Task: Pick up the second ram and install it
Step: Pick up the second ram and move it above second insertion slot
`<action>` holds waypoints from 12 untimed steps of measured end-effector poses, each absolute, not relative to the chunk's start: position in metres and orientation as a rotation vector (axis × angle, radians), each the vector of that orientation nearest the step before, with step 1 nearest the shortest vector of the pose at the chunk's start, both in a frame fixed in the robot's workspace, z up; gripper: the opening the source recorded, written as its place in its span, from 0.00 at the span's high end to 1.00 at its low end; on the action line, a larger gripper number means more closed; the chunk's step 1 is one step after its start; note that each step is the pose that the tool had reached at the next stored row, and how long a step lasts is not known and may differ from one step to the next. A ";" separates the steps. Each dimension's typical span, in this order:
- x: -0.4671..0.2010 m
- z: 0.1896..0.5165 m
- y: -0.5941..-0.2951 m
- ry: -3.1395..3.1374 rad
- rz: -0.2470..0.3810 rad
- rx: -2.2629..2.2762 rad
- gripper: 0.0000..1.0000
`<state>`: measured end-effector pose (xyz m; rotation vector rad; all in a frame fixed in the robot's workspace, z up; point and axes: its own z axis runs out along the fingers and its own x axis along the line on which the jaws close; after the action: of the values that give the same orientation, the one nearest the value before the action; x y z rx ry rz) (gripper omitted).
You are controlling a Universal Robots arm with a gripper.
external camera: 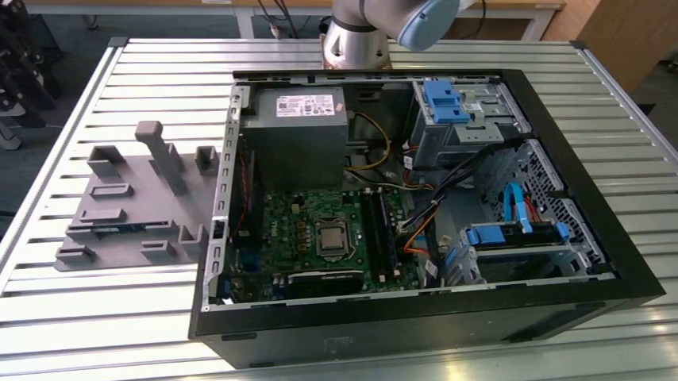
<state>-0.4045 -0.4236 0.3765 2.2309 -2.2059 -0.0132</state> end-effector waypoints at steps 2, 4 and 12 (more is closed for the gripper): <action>-0.404 0.375 -0.424 -2.206 -0.013 2.231 0.64; -0.405 0.373 -0.424 -2.206 -0.013 2.231 0.64; -0.404 0.367 -0.426 -2.214 -0.028 2.237 0.64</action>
<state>-0.4045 -0.4259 0.3667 2.2367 -2.2137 -0.0279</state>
